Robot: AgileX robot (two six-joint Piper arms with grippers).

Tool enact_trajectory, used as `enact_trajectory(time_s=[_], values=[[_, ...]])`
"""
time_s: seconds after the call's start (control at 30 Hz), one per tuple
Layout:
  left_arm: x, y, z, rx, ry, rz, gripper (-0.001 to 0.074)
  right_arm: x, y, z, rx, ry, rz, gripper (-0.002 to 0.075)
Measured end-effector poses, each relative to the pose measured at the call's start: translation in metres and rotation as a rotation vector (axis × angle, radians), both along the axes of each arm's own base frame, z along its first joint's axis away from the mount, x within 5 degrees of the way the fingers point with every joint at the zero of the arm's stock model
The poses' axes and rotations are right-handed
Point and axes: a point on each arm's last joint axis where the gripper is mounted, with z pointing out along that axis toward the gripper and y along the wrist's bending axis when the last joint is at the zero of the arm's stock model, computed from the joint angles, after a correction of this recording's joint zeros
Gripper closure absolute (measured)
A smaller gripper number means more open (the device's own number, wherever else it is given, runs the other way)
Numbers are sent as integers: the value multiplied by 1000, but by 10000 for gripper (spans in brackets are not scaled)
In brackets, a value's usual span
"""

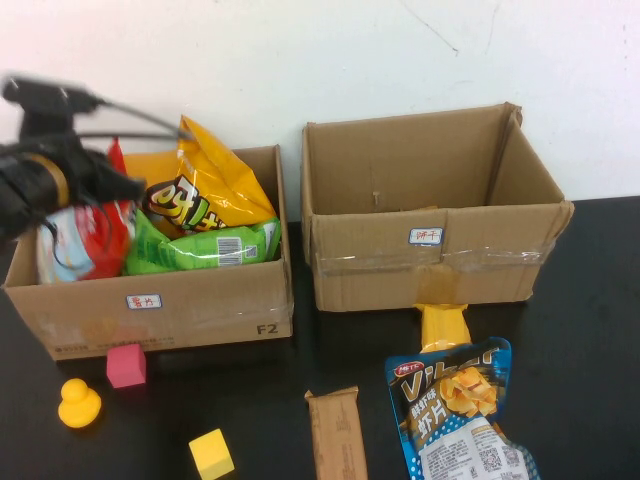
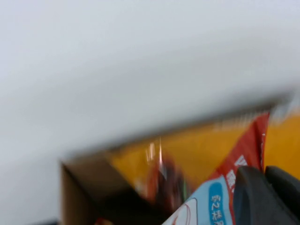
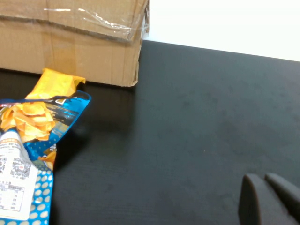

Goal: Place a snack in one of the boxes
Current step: Place the potato chip in the potato chip box

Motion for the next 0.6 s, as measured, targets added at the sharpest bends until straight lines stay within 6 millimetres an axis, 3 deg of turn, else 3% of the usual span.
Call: enact_trajectory(time_s=[0.13, 0.2, 0.33, 0.43, 0.6], values=[[6, 1, -30, 33, 74, -8, 679, 0, 0, 0, 0, 0, 0, 727], [6, 2, -33, 53, 90, -5, 577, 0, 0, 0, 0, 0, 0, 727], [3, 5, -24, 69, 93, 27, 295, 0, 0, 0, 0, 0, 0, 727], [-6, 7, 7, 64, 37, 58, 153, 0, 0, 0, 0, 0, 0, 727], [-41, -1, 91, 25, -160, 71, 106, 0, 0, 0, 0, 0, 0, 727]])
